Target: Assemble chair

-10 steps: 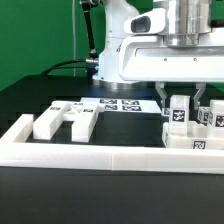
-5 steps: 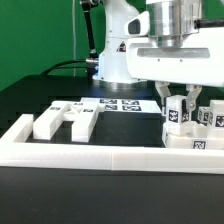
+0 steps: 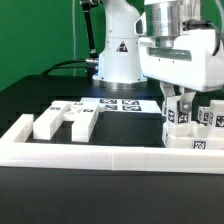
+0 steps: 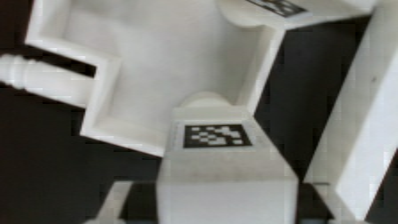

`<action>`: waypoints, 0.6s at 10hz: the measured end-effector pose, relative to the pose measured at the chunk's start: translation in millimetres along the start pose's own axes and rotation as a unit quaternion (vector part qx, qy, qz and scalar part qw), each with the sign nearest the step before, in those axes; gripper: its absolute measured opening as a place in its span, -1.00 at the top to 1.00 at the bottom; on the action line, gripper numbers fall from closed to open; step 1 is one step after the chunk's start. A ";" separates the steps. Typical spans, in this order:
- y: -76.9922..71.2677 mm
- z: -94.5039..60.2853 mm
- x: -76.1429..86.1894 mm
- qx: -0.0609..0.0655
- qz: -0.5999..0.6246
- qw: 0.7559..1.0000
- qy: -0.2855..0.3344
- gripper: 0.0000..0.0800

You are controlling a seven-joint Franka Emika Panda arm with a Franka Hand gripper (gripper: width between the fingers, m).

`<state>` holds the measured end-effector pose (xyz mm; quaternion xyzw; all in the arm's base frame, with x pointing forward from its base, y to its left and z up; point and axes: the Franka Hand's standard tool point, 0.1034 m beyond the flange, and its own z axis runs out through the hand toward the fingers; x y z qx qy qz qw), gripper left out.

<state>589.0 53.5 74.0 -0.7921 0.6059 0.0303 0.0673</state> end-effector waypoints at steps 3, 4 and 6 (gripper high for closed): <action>-0.3 0.3 -0.7 0.002 0.055 0.998 -0.001 0.26; -0.3 0.4 -1.0 0.002 0.046 0.999 -0.001 0.26; -0.6 0.9 -4.6 0.001 0.026 1.000 -0.002 -0.53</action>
Offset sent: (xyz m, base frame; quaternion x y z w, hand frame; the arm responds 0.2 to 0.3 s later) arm 0.0000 0.0000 0.0000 0.0000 0.0000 0.0000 1.0000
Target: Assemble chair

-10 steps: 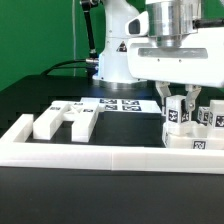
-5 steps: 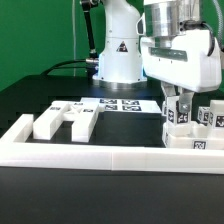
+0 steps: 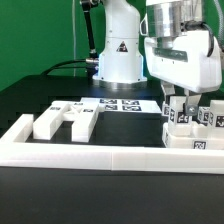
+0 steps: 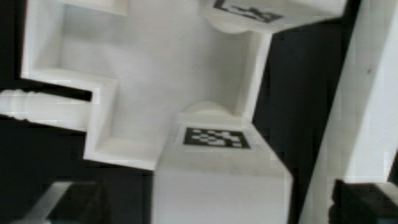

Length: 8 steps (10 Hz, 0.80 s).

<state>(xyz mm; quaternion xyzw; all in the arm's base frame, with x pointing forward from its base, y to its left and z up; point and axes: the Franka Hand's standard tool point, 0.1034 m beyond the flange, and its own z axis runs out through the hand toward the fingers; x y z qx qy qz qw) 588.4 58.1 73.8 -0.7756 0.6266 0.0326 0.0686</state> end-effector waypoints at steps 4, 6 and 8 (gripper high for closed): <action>-0.1 2.0 -5.6 -0.003 -0.209 0.978 0.008 -0.62; -0.1 2.0 -5.2 -0.003 -0.272 0.962 0.008 -0.62; 0.0 2.1 -5.1 -0.004 -0.338 0.941 0.008 -0.62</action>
Offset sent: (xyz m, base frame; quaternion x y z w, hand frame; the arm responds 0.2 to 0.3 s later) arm -0.0009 0.0010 -0.0010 0.0186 0.0225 -0.2932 0.9556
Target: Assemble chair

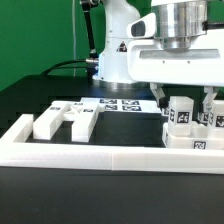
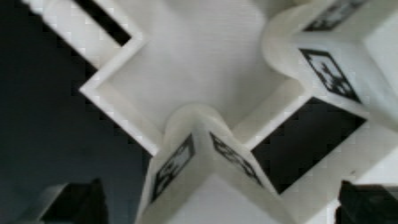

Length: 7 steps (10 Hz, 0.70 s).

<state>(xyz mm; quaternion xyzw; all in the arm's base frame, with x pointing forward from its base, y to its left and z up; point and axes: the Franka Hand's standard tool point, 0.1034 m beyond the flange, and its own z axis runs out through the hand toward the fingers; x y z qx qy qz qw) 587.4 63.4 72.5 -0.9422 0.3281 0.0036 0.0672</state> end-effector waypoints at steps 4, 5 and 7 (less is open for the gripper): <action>-1.7 -1.5 0.0 -0.032 -0.223 0.974 0.014 -0.62; -0.5 -2.8 2.8 -0.032 -0.256 0.966 0.014 -0.62; 3.6 -3.1 6.3 -0.033 -0.332 0.943 0.011 -0.62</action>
Offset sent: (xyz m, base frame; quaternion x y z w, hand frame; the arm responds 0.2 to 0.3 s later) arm 0.0001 -0.0036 0.0065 -0.0149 0.0115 -0.2497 0.9681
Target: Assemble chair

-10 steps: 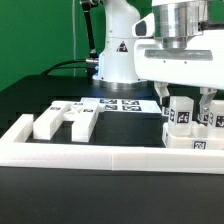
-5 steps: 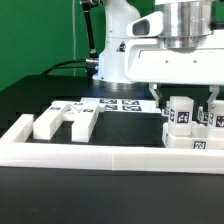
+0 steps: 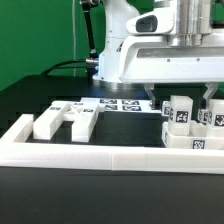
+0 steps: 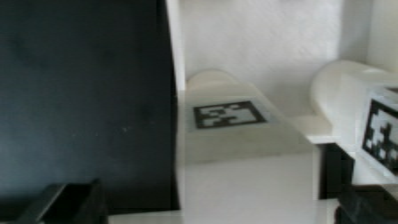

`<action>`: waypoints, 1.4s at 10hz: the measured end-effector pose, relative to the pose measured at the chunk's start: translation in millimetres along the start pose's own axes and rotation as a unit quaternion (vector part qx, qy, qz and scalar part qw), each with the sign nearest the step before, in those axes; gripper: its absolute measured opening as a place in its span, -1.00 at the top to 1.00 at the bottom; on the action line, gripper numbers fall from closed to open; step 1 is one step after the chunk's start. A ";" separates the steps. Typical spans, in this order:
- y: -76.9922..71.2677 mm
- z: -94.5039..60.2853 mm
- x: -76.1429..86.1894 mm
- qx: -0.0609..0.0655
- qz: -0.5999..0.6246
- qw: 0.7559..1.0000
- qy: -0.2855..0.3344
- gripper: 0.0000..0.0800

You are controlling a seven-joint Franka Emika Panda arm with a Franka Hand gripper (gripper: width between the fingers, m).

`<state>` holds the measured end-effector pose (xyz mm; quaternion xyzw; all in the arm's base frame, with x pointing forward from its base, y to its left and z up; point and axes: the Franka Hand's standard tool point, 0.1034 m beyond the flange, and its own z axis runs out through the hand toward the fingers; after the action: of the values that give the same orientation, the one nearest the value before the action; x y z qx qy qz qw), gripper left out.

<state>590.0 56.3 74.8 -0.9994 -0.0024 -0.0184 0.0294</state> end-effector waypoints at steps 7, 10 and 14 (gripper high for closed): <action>3.8 1.9 -1.6 0.000 -0.046 0.999 -0.001 0.28; 2.9 2.5 -2.0 0.000 0.046 0.999 -0.001 0.28; 2.9 3.2 -2.1 0.010 0.216 0.976 -0.001 0.28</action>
Offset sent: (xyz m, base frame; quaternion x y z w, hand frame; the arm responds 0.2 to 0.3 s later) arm -0.0100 0.0036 -0.0030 0.0112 0.0102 0.0470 0.9988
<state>588.1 53.5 71.3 -0.9761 0.2131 -0.0106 0.0425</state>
